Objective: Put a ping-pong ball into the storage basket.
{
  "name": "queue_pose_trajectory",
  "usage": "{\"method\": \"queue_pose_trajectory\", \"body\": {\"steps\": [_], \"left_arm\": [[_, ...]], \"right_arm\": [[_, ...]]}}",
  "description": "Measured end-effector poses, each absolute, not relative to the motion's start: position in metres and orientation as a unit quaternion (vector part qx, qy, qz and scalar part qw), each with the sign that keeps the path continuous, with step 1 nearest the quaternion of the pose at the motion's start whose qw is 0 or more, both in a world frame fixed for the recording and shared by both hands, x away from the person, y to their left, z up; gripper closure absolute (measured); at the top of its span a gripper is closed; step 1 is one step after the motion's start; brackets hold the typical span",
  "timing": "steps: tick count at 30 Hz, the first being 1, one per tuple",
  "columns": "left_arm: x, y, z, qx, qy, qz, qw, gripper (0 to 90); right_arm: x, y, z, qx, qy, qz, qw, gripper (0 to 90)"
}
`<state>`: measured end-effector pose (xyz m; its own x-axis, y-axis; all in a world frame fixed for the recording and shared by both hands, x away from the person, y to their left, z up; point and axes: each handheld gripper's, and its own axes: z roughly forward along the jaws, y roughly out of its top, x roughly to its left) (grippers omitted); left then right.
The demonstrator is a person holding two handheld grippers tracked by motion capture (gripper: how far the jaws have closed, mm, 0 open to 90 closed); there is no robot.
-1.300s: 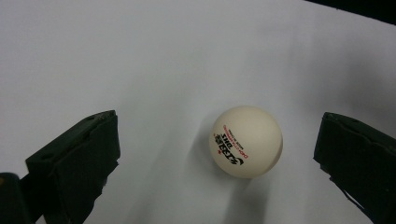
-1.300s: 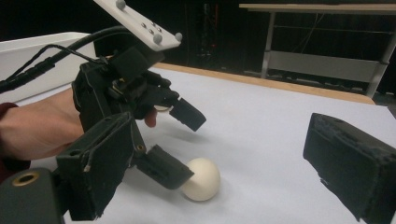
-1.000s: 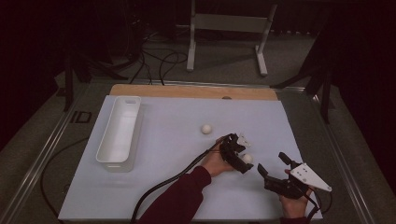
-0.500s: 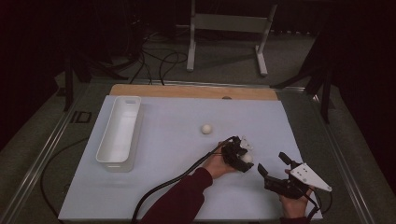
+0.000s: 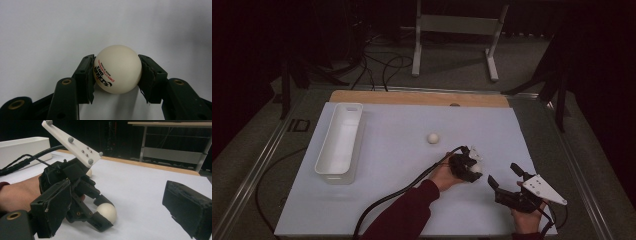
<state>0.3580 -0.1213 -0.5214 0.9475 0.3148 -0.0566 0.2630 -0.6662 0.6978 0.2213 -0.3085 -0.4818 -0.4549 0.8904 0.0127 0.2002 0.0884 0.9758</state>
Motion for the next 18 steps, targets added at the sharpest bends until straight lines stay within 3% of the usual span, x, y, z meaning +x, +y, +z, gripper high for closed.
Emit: {"method": "queue_pose_trajectory", "body": {"steps": [18], "left_arm": [[0.357,-0.105,-0.494,0.904,0.17,0.06,0.387,51.1]], "right_arm": [[0.221,-0.308,-0.482,0.411,0.663,0.535,0.324,8.2]]}}
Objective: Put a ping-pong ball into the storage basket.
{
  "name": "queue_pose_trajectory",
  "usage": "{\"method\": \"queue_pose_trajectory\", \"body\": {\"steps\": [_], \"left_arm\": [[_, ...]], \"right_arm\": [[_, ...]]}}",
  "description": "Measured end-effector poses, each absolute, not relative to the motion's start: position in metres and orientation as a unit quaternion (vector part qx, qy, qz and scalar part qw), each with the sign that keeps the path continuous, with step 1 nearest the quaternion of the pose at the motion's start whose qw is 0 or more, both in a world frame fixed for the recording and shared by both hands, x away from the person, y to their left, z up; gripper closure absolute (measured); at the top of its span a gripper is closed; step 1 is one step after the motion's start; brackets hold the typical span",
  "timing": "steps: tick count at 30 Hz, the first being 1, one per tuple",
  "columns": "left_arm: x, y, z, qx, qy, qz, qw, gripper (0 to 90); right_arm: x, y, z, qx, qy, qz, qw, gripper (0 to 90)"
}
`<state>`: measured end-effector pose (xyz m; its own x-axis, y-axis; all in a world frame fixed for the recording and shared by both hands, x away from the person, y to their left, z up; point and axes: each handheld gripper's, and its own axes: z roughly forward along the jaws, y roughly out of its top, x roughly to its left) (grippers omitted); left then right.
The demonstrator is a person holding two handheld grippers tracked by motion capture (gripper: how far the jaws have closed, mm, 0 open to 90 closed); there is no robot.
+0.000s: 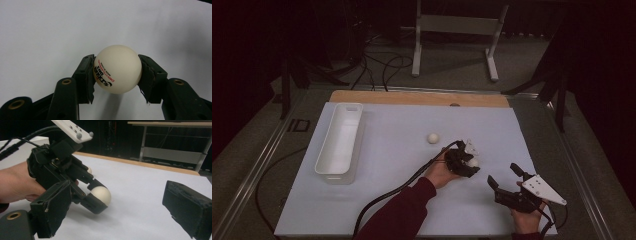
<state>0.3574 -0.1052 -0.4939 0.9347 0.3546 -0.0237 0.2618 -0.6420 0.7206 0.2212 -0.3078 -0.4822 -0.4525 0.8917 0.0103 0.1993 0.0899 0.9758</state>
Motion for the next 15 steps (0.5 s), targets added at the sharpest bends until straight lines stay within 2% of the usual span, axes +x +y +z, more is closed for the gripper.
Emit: {"method": "queue_pose_trajectory", "body": {"steps": [15], "left_arm": [[0.358,-0.089,-0.466,0.901,0.18,0.079,0.386,51.2]], "right_arm": [[0.221,-0.307,-0.483,0.409,0.665,0.534,0.324,8.2]]}}
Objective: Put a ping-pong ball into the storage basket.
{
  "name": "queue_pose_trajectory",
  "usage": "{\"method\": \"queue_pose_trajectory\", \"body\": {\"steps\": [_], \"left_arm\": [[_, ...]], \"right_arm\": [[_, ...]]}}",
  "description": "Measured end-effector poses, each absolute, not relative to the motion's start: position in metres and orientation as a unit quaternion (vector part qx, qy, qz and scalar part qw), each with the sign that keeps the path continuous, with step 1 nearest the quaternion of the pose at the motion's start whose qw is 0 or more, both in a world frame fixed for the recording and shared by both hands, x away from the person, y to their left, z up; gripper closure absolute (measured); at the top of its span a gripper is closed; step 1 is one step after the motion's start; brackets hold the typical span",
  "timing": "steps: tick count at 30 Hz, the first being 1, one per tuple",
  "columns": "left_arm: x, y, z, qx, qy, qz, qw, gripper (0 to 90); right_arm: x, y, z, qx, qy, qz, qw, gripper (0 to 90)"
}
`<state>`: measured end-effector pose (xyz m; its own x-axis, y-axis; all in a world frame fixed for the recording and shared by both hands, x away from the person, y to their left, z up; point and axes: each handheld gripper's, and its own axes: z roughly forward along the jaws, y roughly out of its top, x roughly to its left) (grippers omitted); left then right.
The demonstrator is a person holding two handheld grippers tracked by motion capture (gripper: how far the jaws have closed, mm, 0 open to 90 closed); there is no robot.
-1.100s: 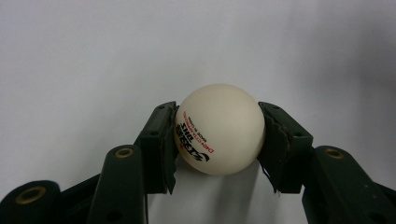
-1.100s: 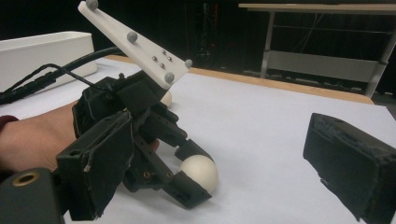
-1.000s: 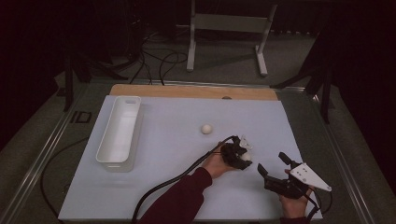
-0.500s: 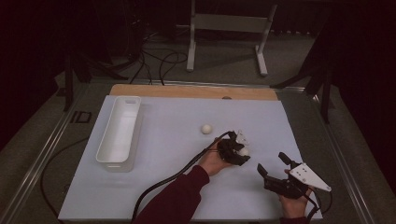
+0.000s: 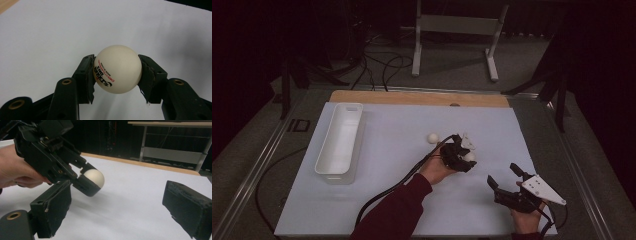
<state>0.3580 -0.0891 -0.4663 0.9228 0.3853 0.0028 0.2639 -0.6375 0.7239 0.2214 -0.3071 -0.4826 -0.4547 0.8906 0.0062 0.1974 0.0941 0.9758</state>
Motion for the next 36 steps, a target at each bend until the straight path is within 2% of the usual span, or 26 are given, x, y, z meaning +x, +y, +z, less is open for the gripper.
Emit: {"method": "queue_pose_trajectory", "body": {"steps": [22,36], "left_arm": [[0.353,-0.064,-0.43,0.898,0.162,0.084,0.401,51.2],[0.356,-0.042,-0.415,0.889,0.175,0.093,0.413,51.2]], "right_arm": [[0.222,-0.305,-0.483,0.408,0.669,0.533,0.32,8.2],[0.222,-0.305,-0.483,0.407,0.669,0.533,0.32,8.3]]}}
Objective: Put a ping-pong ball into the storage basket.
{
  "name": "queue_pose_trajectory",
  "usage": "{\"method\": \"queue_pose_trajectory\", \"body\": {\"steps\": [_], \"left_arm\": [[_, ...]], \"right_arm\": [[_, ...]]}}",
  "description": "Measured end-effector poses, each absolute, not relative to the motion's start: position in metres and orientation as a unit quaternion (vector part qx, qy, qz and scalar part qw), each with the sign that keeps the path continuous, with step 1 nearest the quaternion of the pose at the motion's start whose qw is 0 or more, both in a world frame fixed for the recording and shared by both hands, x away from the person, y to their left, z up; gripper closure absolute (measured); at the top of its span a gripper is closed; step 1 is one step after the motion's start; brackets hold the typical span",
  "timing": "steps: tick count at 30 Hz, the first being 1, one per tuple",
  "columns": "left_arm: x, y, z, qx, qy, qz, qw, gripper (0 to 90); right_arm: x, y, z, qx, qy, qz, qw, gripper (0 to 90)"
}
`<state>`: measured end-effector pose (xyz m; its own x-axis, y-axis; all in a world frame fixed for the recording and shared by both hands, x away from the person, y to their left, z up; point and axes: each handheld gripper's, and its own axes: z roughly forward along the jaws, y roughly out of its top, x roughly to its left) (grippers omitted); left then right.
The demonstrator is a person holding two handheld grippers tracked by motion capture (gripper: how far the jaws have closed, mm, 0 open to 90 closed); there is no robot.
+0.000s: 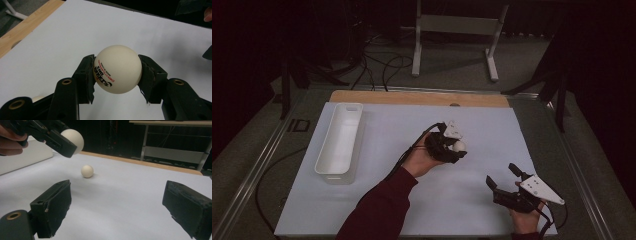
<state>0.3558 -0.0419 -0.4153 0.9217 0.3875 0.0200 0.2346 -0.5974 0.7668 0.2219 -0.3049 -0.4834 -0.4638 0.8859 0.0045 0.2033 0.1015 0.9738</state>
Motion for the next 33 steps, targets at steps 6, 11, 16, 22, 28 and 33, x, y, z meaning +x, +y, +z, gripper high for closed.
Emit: {"method": "queue_pose_trajectory", "body": {"steps": [6,11,16,22,28,33], "left_arm": [[0.356,-0.035,-0.411,0.887,0.177,0.098,0.414,51.2],[0.358,-0.029,-0.408,0.886,0.181,0.101,0.414,51.2],[0.359,-0.022,-0.404,0.884,0.185,0.105,0.417,51.2],[0.361,-0.014,-0.4,0.882,0.19,0.111,0.418,51.2],[0.361,-0.005,-0.395,0.88,0.193,0.115,0.419,51.2],[0.362,0.002,-0.393,0.878,0.196,0.115,0.422,51.2]], "right_arm": [[0.222,-0.305,-0.483,0.406,0.669,0.533,0.32,8.2],[0.222,-0.305,-0.484,0.407,0.67,0.531,0.321,8.3],[0.222,-0.304,-0.484,0.407,0.67,0.531,0.321,8.2],[0.222,-0.304,-0.484,0.407,0.67,0.532,0.321,8.3],[0.222,-0.304,-0.484,0.407,0.67,0.531,0.322,8.2],[0.222,-0.304,-0.484,0.406,0.67,0.532,0.321,8.3]]}}
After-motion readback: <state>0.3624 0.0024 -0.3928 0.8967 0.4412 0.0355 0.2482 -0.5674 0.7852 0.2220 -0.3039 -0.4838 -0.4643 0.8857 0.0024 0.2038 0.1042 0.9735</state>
